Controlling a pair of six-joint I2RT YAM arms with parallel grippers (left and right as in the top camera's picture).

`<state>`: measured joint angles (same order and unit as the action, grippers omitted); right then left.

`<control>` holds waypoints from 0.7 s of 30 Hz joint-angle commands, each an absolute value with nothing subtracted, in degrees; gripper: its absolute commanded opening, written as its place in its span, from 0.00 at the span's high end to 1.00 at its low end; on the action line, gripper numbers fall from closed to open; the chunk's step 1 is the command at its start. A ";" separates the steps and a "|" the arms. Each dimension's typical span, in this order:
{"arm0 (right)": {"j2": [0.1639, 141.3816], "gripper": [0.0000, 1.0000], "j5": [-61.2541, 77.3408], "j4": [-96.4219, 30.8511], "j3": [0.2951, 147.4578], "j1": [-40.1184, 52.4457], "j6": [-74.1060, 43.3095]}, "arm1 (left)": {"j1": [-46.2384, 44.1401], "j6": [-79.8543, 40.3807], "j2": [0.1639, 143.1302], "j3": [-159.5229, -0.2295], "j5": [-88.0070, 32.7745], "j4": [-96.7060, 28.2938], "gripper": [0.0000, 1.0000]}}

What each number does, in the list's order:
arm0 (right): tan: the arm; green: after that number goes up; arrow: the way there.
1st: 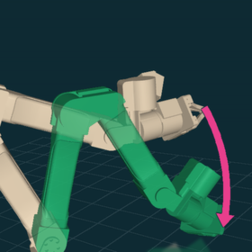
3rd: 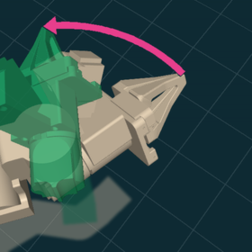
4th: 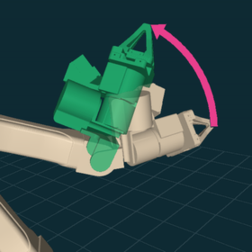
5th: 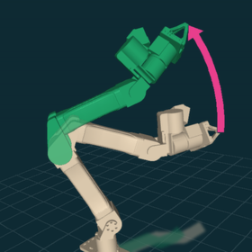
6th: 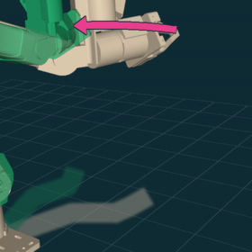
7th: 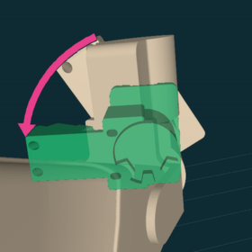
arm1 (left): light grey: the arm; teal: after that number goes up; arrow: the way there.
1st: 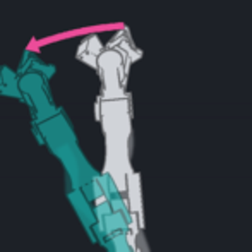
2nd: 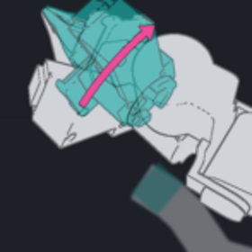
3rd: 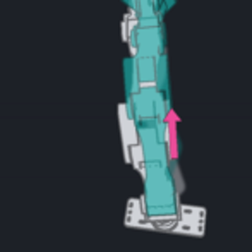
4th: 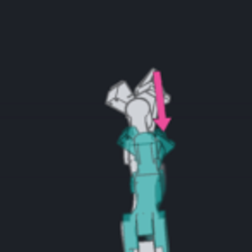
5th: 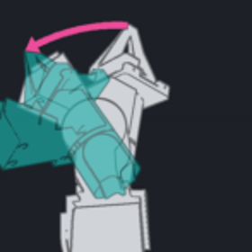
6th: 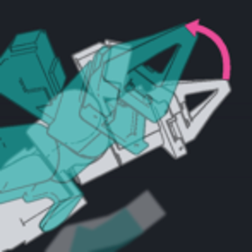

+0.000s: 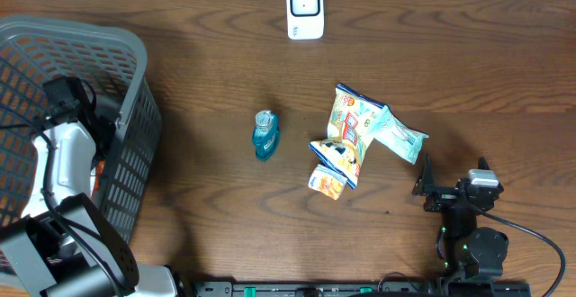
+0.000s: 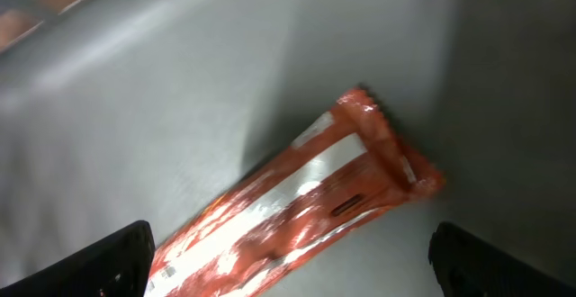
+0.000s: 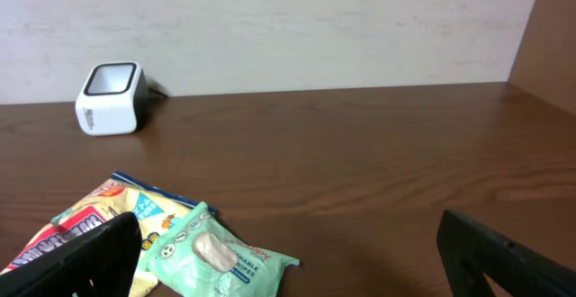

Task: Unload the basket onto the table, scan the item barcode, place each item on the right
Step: 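Grasp the red-orange wrapper with the left gripper and lift it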

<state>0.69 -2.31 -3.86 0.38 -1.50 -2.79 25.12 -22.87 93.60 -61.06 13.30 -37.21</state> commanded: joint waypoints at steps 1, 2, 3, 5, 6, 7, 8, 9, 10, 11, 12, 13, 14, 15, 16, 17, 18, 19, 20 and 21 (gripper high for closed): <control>0.45 0.01 -2.42 -4.08 0.32 -1.41 -3.14 | 26.09 -13.72 94.32 -59.16 12.99 -33.67 0.02; 0.45 0.01 -2.42 -4.05 0.32 -1.41 -3.14 | 26.37 -13.72 94.35 -58.89 14.87 -33.28 0.02; 0.45 0.01 -2.42 -4.08 0.32 -1.41 -3.14 | 26.65 -13.72 94.35 -58.61 16.29 -32.95 0.02; 0.45 0.01 -2.42 -4.05 0.32 -1.41 -3.14 | 27.35 -13.50 94.35 -57.84 17.30 -32.27 0.02; 0.45 0.01 -2.42 -4.08 0.32 -1.41 -3.14 | 27.64 -13.26 94.35 -57.43 17.23 -31.92 0.02; 0.45 0.01 -2.42 -4.08 0.32 -1.41 -3.14 | 28.01 -12.78 94.35 -56.75 17.21 -31.42 0.02; 0.45 0.01 -2.42 -4.08 0.32 -1.41 -3.14 | 28.32 -12.45 94.35 -55.94 17.21 -30.72 0.02; 0.45 0.01 -2.42 -4.05 0.32 -1.41 -3.14 | 28.45 -12.45 94.35 -55.20 17.21 -30.13 0.02; 0.45 0.01 -2.42 -4.08 0.32 -1.41 -3.14 | 28.60 -12.45 94.35 -54.48 17.21 -29.45 0.02; 0.45 0.01 -2.42 -4.05 0.32 -1.41 -3.14 | 28.71 -12.45 94.35 -53.67 17.19 -28.84 0.02; 0.45 0.01 -2.42 -4.08 0.32 -1.41 -3.14 | 28.71 -12.45 94.35 -52.97 17.12 -28.27 0.02; 0.45 0.01 -2.42 -4.08 0.32 -1.41 -3.14 | 28.71 -12.47 94.35 -52.45 16.78 -27.86 0.02; 0.45 0.01 -2.42 -4.05 0.32 -1.41 -3.14 | 28.71 -12.43 94.35 -51.81 15.38 -27.24 0.02; 0.45 0.01 -2.42 -4.05 0.32 -1.41 -3.14 | 28.71 -12.23 94.35 -51.37 14.15 -26.85 0.02; 0.45 0.01 -2.42 -4.08 0.32 -1.41 -3.14 | 28.71 -11.60 94.35 -51.07 12.82 -26.61 0.01; 0.45 0.01 -2.42 -4.08 0.32 -1.41 -3.14 | 28.71 -10.83 94.35 -50.85 11.66 -26.57 0.02; 0.45 0.01 -2.42 -4.05 0.32 -1.41 -3.14 | 28.71 -10.31 94.35 -50.76 10.66 -26.65 0.06; 0.45 0.01 -2.42 -4.08 0.32 -1.41 -3.14 | 28.71 -10.04 94.35 -50.76 9.82 -26.72 0.19; 0.45 0.01 -2.42 -4.08 0.32 -1.41 -3.14 | 28.71 -10.09 94.35 -50.76 9.41 -27.05 0.46; 0.45 0.01 -2.42 -4.08 0.32 -1.41 -3.14 | 28.71 -10.07 94.35 -50.76 9.43 -27.57 0.62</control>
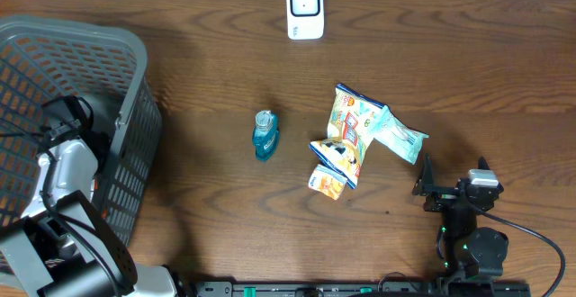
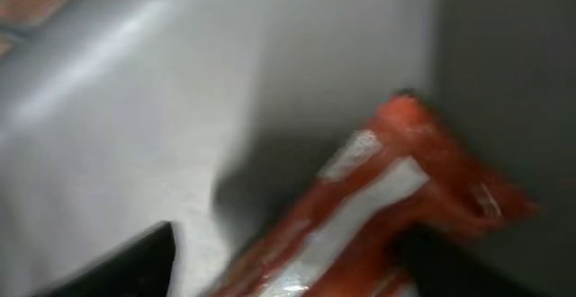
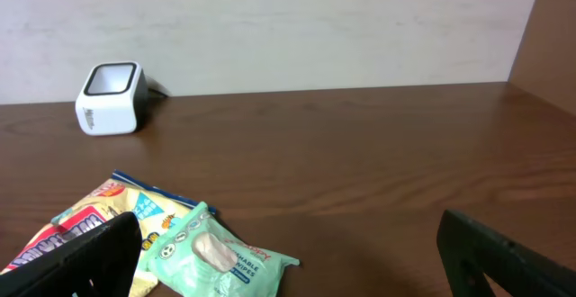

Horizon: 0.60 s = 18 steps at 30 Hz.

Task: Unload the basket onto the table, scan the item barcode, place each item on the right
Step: 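Grasp the red-orange wrapper with the left gripper and lift it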

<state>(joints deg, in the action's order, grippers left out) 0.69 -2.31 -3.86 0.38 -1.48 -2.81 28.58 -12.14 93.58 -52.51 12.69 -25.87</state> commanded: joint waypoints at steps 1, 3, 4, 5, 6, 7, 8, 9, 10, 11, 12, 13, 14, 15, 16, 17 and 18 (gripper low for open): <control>0.45 0.01 -2.42 -4.08 0.32 -1.41 -3.14 | 28.71 -10.09 94.35 -50.76 9.43 -28.05 0.69; 0.45 0.01 -2.42 -4.08 0.32 -1.41 -3.14 | 28.71 -10.09 94.35 -50.76 9.43 -28.75 0.75; 0.45 0.01 -2.42 -4.05 0.32 -1.41 -3.14 | 28.71 -10.09 94.35 -50.76 9.43 -29.06 0.79; 0.45 0.01 -2.42 -4.08 0.32 -1.41 -3.14 | 28.71 -10.09 94.35 -50.76 9.43 -29.30 0.87; 0.45 0.01 -2.42 -4.08 0.32 -1.41 -3.14 | 28.71 -10.09 94.35 -50.76 9.43 -29.30 0.92; 0.45 0.01 -2.42 -4.08 0.32 -1.41 -3.14 | 28.71 -10.09 94.35 -50.78 9.43 -29.28 0.93; 0.45 0.01 -2.42 -4.08 0.32 -1.41 -3.14 | 28.71 -10.09 94.26 -50.87 9.43 -29.21 0.92; 0.45 0.01 -2.42 -4.08 0.32 -1.41 -3.14 | 28.71 -10.07 94.11 -51.37 9.47 -29.17 0.93; 0.45 0.01 -2.42 -4.08 0.32 -1.41 -3.14 | 28.71 -10.07 93.84 -52.01 9.63 -29.19 0.93; 0.45 0.01 -2.42 -4.05 0.32 -1.41 -3.14 | 28.71 -10.07 93.47 -52.95 9.65 -29.26 0.93; 0.45 0.01 -2.42 -4.08 0.32 -1.41 -3.14 | 28.71 -10.04 93.01 -53.84 9.65 -29.28 0.93; 0.45 0.01 -2.42 -4.08 0.32 -1.41 -3.14 | 28.71 -10.07 92.25 -55.00 9.63 -29.28 0.93; 0.45 0.01 -2.42 -4.05 0.32 -1.41 -3.14 | 28.71 -10.09 91.33 -56.25 9.63 -29.28 0.93; 0.45 0.01 -2.42 -4.08 0.32 -1.41 -3.14 | 28.71 -10.11 90.52 -57.30 9.61 -29.26 0.93; 0.45 0.01 -2.42 -4.05 0.32 -1.41 -3.14 | 28.69 -10.11 89.67 -58.33 9.61 -29.26 0.93; 0.45 0.01 -2.42 -4.05 0.32 -1.41 -3.14 | 28.71 -10.11 88.60 -59.44 9.58 -29.21 0.93; 0.45 0.01 -2.42 -4.05 0.32 -1.41 -3.14 | 28.71 -10.09 87.74 -60.18 9.61 -29.21 0.93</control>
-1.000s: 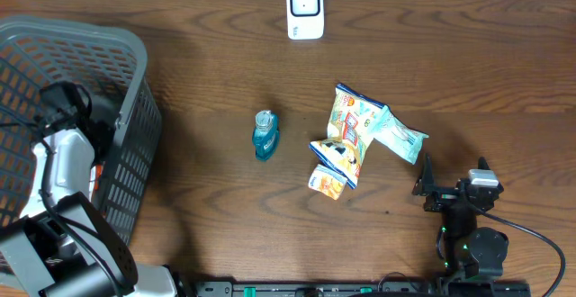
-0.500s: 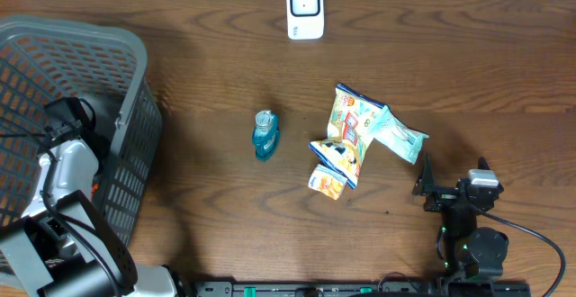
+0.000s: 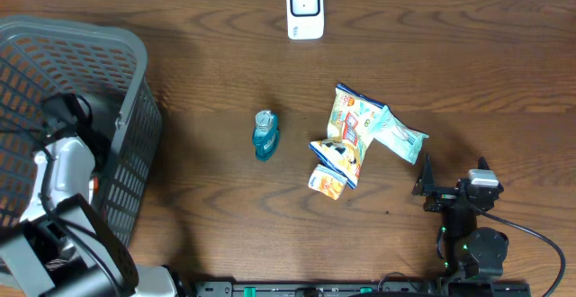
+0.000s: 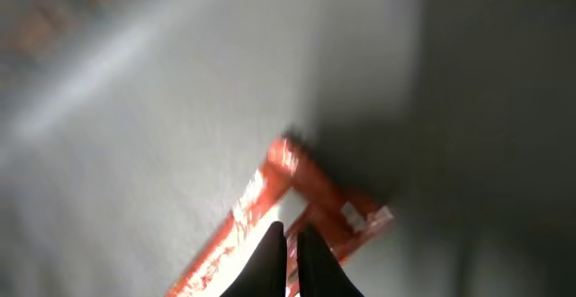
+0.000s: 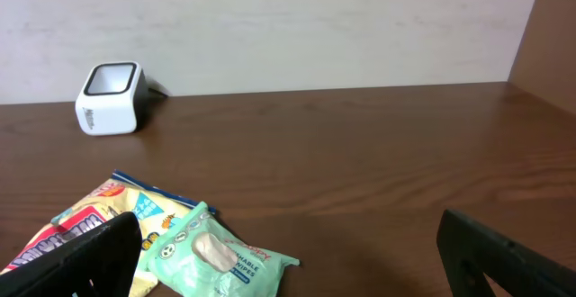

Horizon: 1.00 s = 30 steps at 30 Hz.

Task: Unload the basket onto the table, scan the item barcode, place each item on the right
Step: 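Grasp the red-orange wrapper with the left gripper and lift it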

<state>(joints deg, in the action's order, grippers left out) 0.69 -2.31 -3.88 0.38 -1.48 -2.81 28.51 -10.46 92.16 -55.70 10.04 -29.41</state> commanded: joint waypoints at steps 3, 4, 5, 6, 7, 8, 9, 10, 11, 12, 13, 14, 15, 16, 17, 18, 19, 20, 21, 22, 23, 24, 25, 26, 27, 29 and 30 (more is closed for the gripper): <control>0.45 0.01 -2.42 -4.08 0.32 -1.41 -3.14 | 28.71 -10.07 84.77 -61.49 9.63 -29.30 0.89; 0.45 0.01 -2.42 -4.05 0.32 -1.41 -3.14 | 28.71 -10.09 83.79 -61.47 9.63 -29.87 0.49; 0.45 0.01 -2.42 -4.05 0.32 -1.41 -3.14 | 28.71 -10.07 83.15 -61.47 9.63 -31.09 0.17; 0.45 0.01 -2.42 -4.05 0.32 -1.41 -3.14 | 28.71 -9.93 82.67 -61.39 9.65 -32.88 0.02; 0.45 0.01 -2.42 -4.08 0.32 -1.41 -3.14 | 28.71 -9.17 82.65 -61.17 9.63 -34.15 0.02; 0.45 0.01 -2.42 -4.08 0.32 -1.41 -3.14 | 28.71 -8.51 82.78 -60.64 9.63 -35.53 0.02; 0.45 0.01 -2.42 -4.08 0.32 -1.41 -3.14 | 28.71 -8.14 83.13 -59.88 9.63 -36.47 0.02; 0.45 0.01 -2.42 -4.08 0.32 -1.41 -3.14 | 28.71 -7.97 83.46 -59.20 9.65 -37.23 0.02; 0.45 0.01 -2.42 -4.08 0.32 -1.41 -3.14 | 28.71 -7.46 83.96 -58.43 9.65 -37.87 0.02; 0.45 0.01 -2.42 -4.05 0.32 -1.41 -3.14 | 28.73 -7.25 84.62 -57.54 9.87 -38.59 0.02; 0.45 0.01 -2.42 -4.05 0.32 -1.41 -3.14 | 28.88 -7.29 85.38 -56.55 10.70 -38.89 0.02; 0.45 0.01 -2.42 -4.08 0.32 -1.41 -3.14 | 29.12 -7.29 86.11 -55.48 11.33 -39.00 0.02; 0.45 0.01 -2.42 -4.05 0.32 -1.41 -3.14 | 29.39 -7.29 86.65 -54.72 11.35 -38.94 0.02; 0.45 0.01 -2.42 -4.05 0.32 -1.41 -3.14 | 29.85 -7.27 87.39 -53.84 11.33 -38.87 0.02; 0.45 0.01 -2.42 -4.05 0.32 -1.41 -3.14 | 30.28 -7.27 88.18 -53.17 11.31 -38.89 0.02; 0.45 0.01 -2.42 -4.08 0.32 -1.41 -3.14 | 30.61 -7.27 88.79 -52.69 11.31 -38.96 0.02; 0.45 0.01 -2.42 -4.05 0.32 -1.41 -3.14 | 30.89 -7.27 89.52 -52.27 11.25 -39.00 0.02; 0.45 0.01 -2.42 -4.08 0.32 -1.41 -3.14 | 31.20 -7.29 90.19 -51.86 11.11 -38.98 0.02; 0.45 0.01 -2.42 -4.08 0.32 -1.41 -3.14 | 31.42 -7.31 90.78 -51.57 11.11 -38.98 0.02; 0.45 0.01 -2.42 -4.08 0.32 -1.41 -3.14 | 31.70 -7.35 91.46 -51.42 11.11 -38.98 0.02; 0.45 0.01 -2.42 -4.08 0.32 -1.41 -3.14 | 32.03 -7.73 92.16 -51.37 11.11 -38.98 0.02; 0.45 0.01 -2.42 -4.05 0.32 -1.41 -3.14 | 32.27 -7.79 92.71 -51.37 10.96 -38.96 0.02; 0.45 0.01 -2.42 -4.08 0.32 -1.41 -3.14 | 32.51 -8.16 93.32 -51.37 10.70 -38.98 0.02; 0.45 0.01 -2.42 -4.08 0.32 -1.41 -3.14 | 32.75 -9.13 94.08 -51.33 10.33 -38.96 0.02; 0.45 0.01 -2.42 -4.08 0.32 -1.41 -3.14 | 32.86 -9.91 94.74 -51.22 9.50 -38.96 0.02; 0.45 0.01 -2.42 -4.08 0.32 -1.41 -3.14 | 33.10 -11.51 96.49 -50.89 7.38 -38.63 0.02; 0.45 0.01 -2.42 -4.05 0.32 -1.41 -3.14 | 33.10 -11.49 97.65 -50.74 5.65 -38.37 0.02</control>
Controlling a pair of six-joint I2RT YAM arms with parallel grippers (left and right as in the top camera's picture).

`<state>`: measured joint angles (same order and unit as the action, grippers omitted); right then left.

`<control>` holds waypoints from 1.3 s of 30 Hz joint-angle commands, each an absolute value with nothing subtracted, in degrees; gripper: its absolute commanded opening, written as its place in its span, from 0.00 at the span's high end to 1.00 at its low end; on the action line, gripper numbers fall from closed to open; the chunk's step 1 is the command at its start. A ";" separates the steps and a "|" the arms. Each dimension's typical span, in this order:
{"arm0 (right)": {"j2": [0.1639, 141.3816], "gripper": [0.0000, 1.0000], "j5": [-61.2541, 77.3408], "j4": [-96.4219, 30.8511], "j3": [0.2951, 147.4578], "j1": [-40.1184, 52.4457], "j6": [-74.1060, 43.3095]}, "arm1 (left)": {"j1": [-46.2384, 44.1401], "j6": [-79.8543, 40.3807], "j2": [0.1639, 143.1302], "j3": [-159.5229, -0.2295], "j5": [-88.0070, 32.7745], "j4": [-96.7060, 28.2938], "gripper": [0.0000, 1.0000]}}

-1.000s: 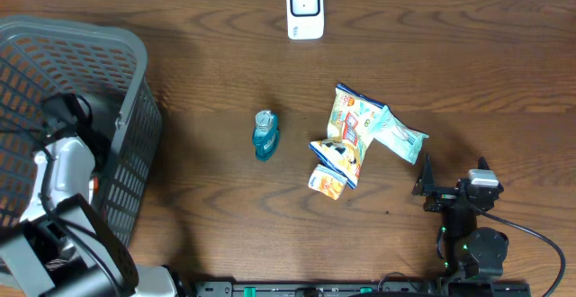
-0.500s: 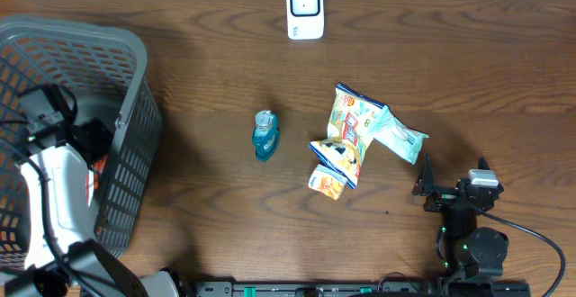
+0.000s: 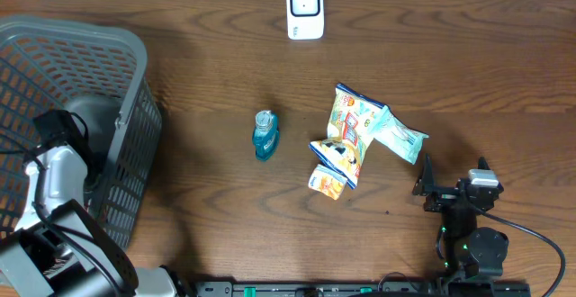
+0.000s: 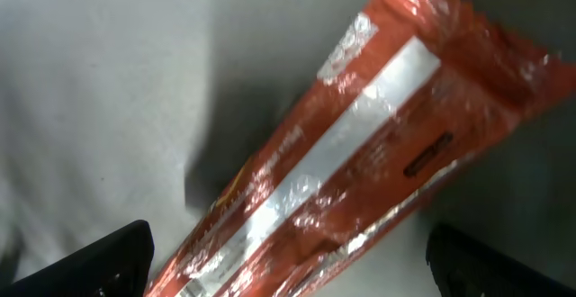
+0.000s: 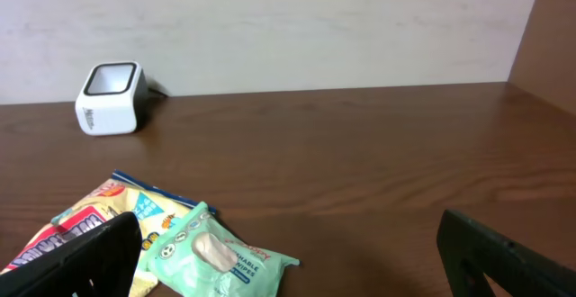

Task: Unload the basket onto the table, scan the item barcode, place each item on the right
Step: 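Grasp the red-orange wrapper with the left gripper and lift it, then carry the wrapper out of the basket and drop it beside the bottle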

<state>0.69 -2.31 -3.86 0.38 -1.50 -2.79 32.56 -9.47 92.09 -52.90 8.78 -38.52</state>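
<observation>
An orange-red foil packet [image 4: 360, 153] lies slantwise on the grey floor of the basket [image 3: 135, 81] and fills the left wrist view. My left gripper [image 4: 286, 270] is open just over it, one finger [image 4: 108, 261] on each side of the packet's lower end. The white barcode scanner [image 3: 304, 9] stands at the table's far edge, also seen as the scanner [image 5: 110, 97] in the right wrist view. My right gripper [image 5: 292, 261] rests open near the front right of the table, holding nothing. The overhead view hides the packet behind the left arm [image 3: 56, 157].
On the table lie a small blue bottle [image 3: 265, 135], colourful snack bags [image 3: 346, 135] and a green wipes pack [image 3: 398, 137], the wipes pack [image 5: 211, 252] just ahead of the right gripper. The basket's tall mesh walls surround the left arm.
The left gripper's fingers were shut together over the packet; now they stand wide apart and the packet looks much nearer. The left arm has shifted slightly in the basket. The right arm is unchanged.
The left gripper was open above the orange-red packet in the basket, then closer to it in a blurred view, then shut with its tips over the packet. Now it is open again, close over the packet, which still lies on the basket floor. The right arm stayed put.
</observation>
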 commanded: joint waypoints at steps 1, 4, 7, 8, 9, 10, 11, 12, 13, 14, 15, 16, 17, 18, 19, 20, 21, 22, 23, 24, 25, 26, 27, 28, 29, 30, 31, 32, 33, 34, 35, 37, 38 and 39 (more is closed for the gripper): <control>0.45 0.01 -2.42 -4.05 0.32 -1.41 -3.14 | 33.10 -11.46 98.72 -50.72 4.73 -38.35 0.17; 0.45 0.01 -2.42 -4.05 0.32 -1.41 -3.14 | 33.10 -11.46 101.38 -50.74 4.47 -38.33 0.92; 0.45 0.01 -2.42 -4.08 0.32 -1.41 -3.14 | 33.10 -10.94 101.32 -51.59 5.17 -37.65 0.93; 0.45 0.01 -2.42 -4.05 0.32 -1.41 -3.14 | 33.10 -10.31 101.01 -52.45 5.48 -37.69 0.93; 0.45 0.01 -2.42 -4.05 0.32 -1.41 -3.14 | 33.10 -9.72 100.51 -53.65 5.58 -37.95 0.93; 0.45 0.01 -2.42 -4.05 0.32 -1.41 -3.14 | 33.10 -9.34 100.05 -54.87 5.63 -38.20 0.92; 0.45 0.01 -2.42 -4.05 0.32 -1.41 -3.14 | 33.17 -8.86 99.24 -56.71 5.63 -38.68 0.93; 0.45 0.01 -2.42 -4.05 0.32 -1.41 -3.14 | 33.17 -8.80 98.41 -58.70 5.61 -39.09 0.93; 0.45 0.01 -2.42 -4.08 0.32 -1.41 -3.14 | 33.15 -8.80 97.65 -60.40 5.61 -39.53 0.93; 0.45 0.01 -2.42 -4.05 0.32 -1.41 -3.14 | 33.15 -8.80 96.68 -62.46 5.56 -39.94 0.93; 0.45 0.01 -2.42 -4.08 0.32 -1.41 -3.14 | 33.15 -8.80 95.79 -64.12 5.56 -40.29 0.93; 0.45 0.01 -2.42 -4.05 0.32 -1.41 -3.14 | 33.15 -8.82 94.56 -66.08 5.54 -40.53 0.93; 0.45 0.01 -2.42 -4.08 0.32 -1.41 -3.14 | 33.15 -8.82 93.25 -67.64 5.50 -40.69 0.93; 0.45 0.01 -2.42 -4.05 0.32 -1.41 -3.14 | 33.15 -8.82 91.83 -68.99 5.30 -40.71 0.93; 0.45 0.01 -2.42 -4.05 0.32 -1.41 -3.14 | 33.15 -8.82 90.63 -69.91 5.08 -40.66 0.93; 0.45 0.01 -2.42 -4.05 0.32 -1.41 -3.14 | 33.15 -8.82 88.92 -70.94 5.06 -40.64 0.93; 0.45 0.01 -2.42 -4.08 0.32 -1.41 -3.14 | 33.15 -8.82 87.33 -71.57 5.06 -40.47 0.93; 0.45 0.01 -2.42 -4.05 0.32 -1.41 -3.14 | 33.15 -8.84 85.84 -71.88 4.95 -40.18 0.93; 0.45 0.01 -2.42 -4.08 0.32 -1.41 -3.14 | 33.15 -8.86 82.91 -72.03 4.86 -39.42 0.93; 0.45 0.01 -2.42 -4.05 0.32 -1.41 -3.14 | 33.15 -8.86 81.34 -72.03 4.62 -38.98 0.93; 0.45 0.01 -2.42 -4.05 0.32 -1.41 -3.14 | 33.15 -8.84 79.61 -72.03 3.86 -38.46 0.93; 0.45 0.01 -2.42 -4.05 0.32 -1.41 -3.14 | 33.15 -8.84 77.87 -72.03 2.55 -37.80 0.93; 0.45 0.01 -2.42 -4.08 0.32 -1.41 -3.14 | 33.15 -8.84 75.77 -72.03 0.40 -36.97 0.93; 0.45 0.01 -2.42 -4.08 0.32 -1.41 -3.14 | 33.15 -8.86 73.84 -72.03 -2.04 -36.01 0.93; 0.45 0.01 -2.42 -4.08 0.32 -1.41 -3.14 | 33.15 -8.86 71.66 -72.03 -5.50 -34.65 0.93; 0.45 0.01 -2.42 -4.08 0.32 -1.41 -3.14 | 33.06 -8.88 69.45 -72.03 -9.61 -32.99 0.93; 0.45 0.01 -2.42 -4.05 0.32 -1.41 -3.14 | 33.01 -8.93 67.72 -72.03 -13.37 -31.42 0.93; 0.45 0.01 -2.42 -4.08 0.32 -1.41 -3.14 | 33.01 -10.31 63.86 -72.03 -21.76 -27.22 0.93; 0.45 0.01 -2.42 -4.05 0.32 -1.41 -3.14 | 33.01 -11.81 61.98 -72.03 -25.26 -25.02 0.93; 0.45 0.01 -2.42 -4.08 0.32 -1.41 -3.14 | 33.01 -13.26 60.51 -72.03 -27.94 -23.27 0.93; 0.45 0.01 -2.42 -4.05 0.32 -1.41 -3.14 | 32.73 -15.99 58.11 -72.03 -31.86 -20.62 0.93; 0.45 0.01 -2.42 -4.05 0.32 -1.41 -3.14 | 31.07 -18.37 54.87 -72.03 -39.11 -17.19 0.93; 0.45 0.01 -2.42 -4.08 0.32 -1.41 -3.14 | 29.71 -18.35 53.95 -72.03 -42.98 -15.97 0.93; 0.45 0.01 -2.42 -4.08 0.32 -1.41 -3.14 | 27.92 -18.31 53.30 -72.03 -46.46 -15.05 0.93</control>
